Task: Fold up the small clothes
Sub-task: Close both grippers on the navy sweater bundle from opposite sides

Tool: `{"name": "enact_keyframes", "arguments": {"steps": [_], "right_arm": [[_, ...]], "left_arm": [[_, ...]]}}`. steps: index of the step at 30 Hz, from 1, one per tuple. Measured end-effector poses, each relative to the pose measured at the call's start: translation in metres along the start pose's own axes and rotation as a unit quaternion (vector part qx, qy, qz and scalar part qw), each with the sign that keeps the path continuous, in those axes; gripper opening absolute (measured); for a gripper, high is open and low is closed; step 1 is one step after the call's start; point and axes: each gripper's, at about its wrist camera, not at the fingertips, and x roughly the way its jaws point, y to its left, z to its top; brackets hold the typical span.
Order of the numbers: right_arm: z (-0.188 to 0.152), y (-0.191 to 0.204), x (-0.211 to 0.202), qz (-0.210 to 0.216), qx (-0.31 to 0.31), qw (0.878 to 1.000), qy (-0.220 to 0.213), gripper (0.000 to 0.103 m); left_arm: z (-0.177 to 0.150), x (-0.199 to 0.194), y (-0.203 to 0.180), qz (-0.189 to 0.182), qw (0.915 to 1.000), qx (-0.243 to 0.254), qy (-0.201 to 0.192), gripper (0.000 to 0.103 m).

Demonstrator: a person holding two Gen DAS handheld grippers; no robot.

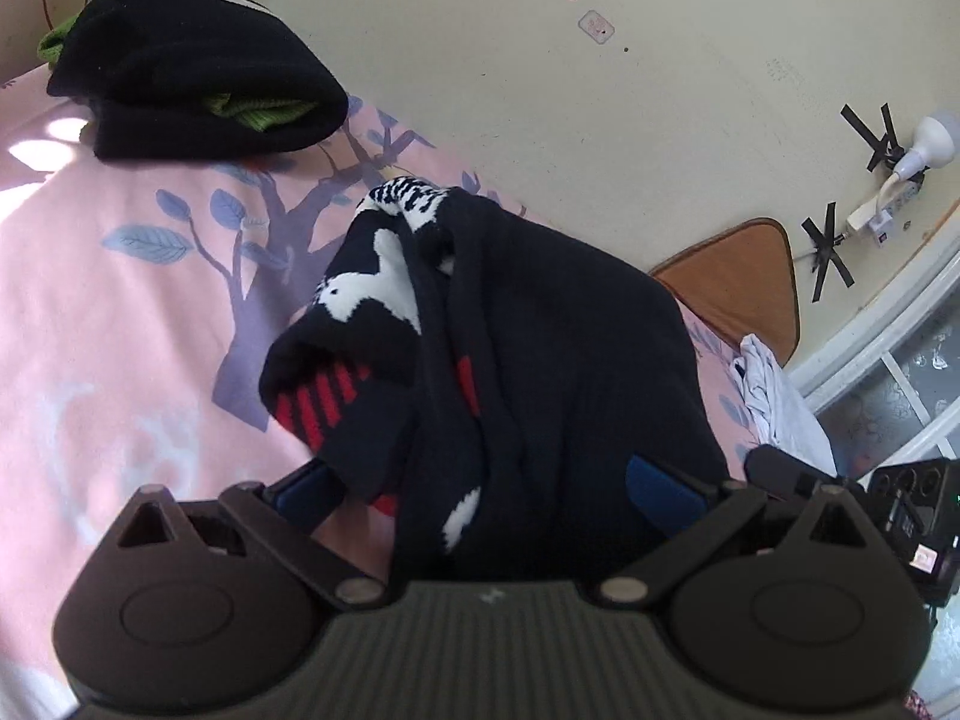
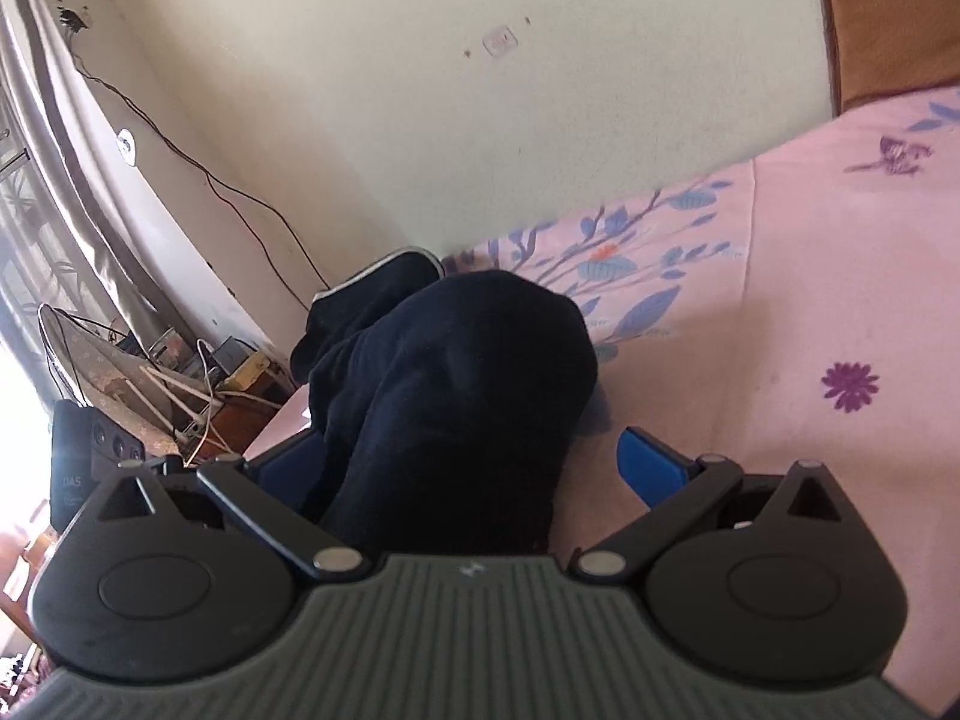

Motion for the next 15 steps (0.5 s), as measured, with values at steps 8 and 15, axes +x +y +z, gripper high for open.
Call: {"name": "enact_keyframes", "arguments": {"steps": [8,15], "right_arm": [[0.010,0.021,0.055,-0.004,0.003,0.998,0.063,0.071],[0.067,0.095,0.052,0.130,-0.052,0.990,0.028,0.062]], "left_arm": [[0.008,0.006,-0.003,0.020,0.9981,-0.043,-0.040,0.068],[0.055,-0.068,-0.034,0.009,0.9867,0.016,-0.161,0.065]]}}
